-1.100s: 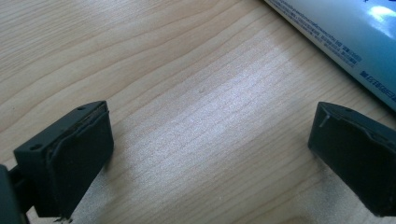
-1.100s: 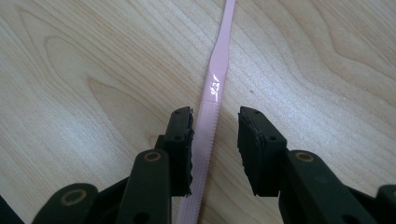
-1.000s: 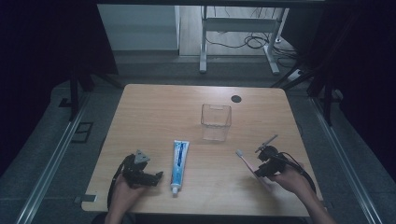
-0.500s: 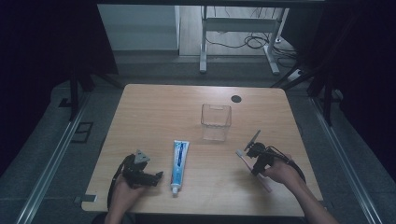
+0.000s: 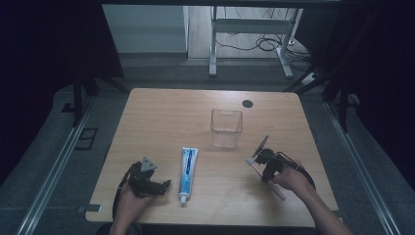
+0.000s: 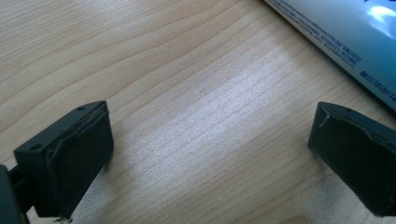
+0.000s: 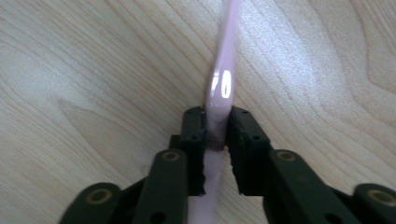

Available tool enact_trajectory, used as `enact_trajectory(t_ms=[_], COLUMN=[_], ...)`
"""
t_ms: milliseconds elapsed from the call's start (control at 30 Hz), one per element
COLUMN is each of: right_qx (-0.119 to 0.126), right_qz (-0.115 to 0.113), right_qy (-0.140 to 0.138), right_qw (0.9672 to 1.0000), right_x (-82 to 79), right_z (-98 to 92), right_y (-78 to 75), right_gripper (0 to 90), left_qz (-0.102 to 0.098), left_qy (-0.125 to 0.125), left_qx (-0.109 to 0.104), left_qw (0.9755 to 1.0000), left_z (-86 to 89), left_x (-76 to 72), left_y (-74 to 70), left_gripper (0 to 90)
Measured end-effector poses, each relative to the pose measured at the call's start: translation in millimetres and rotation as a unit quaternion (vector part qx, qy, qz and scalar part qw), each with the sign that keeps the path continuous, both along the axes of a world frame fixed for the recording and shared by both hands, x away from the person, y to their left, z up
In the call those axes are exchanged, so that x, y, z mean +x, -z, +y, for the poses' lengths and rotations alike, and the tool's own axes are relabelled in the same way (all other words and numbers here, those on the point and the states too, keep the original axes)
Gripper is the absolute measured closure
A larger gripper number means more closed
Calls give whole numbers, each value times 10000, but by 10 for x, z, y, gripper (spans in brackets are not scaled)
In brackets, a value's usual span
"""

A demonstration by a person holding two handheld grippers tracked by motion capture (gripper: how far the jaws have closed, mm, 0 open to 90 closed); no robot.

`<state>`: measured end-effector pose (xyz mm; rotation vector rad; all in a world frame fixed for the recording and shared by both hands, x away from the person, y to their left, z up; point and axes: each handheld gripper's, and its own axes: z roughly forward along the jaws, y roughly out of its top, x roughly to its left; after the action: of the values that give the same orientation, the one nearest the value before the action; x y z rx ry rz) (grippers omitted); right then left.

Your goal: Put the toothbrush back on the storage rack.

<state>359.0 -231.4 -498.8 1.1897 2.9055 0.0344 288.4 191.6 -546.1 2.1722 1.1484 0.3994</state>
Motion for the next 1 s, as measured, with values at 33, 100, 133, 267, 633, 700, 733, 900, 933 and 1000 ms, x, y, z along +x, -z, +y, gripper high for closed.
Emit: enact_trajectory(t_ms=[33, 100, 133, 267, 633, 700, 733, 900, 933, 1000], right_qx=[7, 12, 2, -4, 307, 347, 383, 480, 495, 558], right_qz=[3, 14, 28, 26, -125, -131, -157, -247, -255, -296], right_qy=[-11, 11, 4, -29, -39, -59, -44, -76, -55, -94], right_qw=[10000, 10000, 10000, 10000, 9994, 9993, 9991, 9985, 9984, 9980], right_x=[2, 4, 7, 9, -4, -5, -10, -16, -17, -15], right_z=[1, 6, 6, 3, -28, -36, -38, -57, -56, -68], right_y=[2, 3, 1, 0, -97, -120, -135, -205, -229, -271], right_gripper=[772, 779, 781, 785, 785, 785, 785, 785, 785, 785], left_qz=[7, 3, 3, -2, -1, 8, 4, 8, -1, 6], left_qy=[-14, -6, -5, 7, 7, -14, -5, -12, 7, -6], left_qx=[-10, -4, -4, 2, 3, -8, -4, -8, 3, -3], left_qw=[10000, 10000, 10000, 10000, 10000, 10000, 10000, 10000, 10000, 10000], left_z=[-2, -1, -1, 1, 1, -2, -1, -2, 1, -1], left_x=[-2, -1, -1, 1, 1, -2, -1, -2, 1, -1], left_y=[0, 0, 0, 0, 0, 0, 0, 0, 0, 0], left_gripper=[2, 2, 2, 2, 2, 2, 2, 2, 2, 2])
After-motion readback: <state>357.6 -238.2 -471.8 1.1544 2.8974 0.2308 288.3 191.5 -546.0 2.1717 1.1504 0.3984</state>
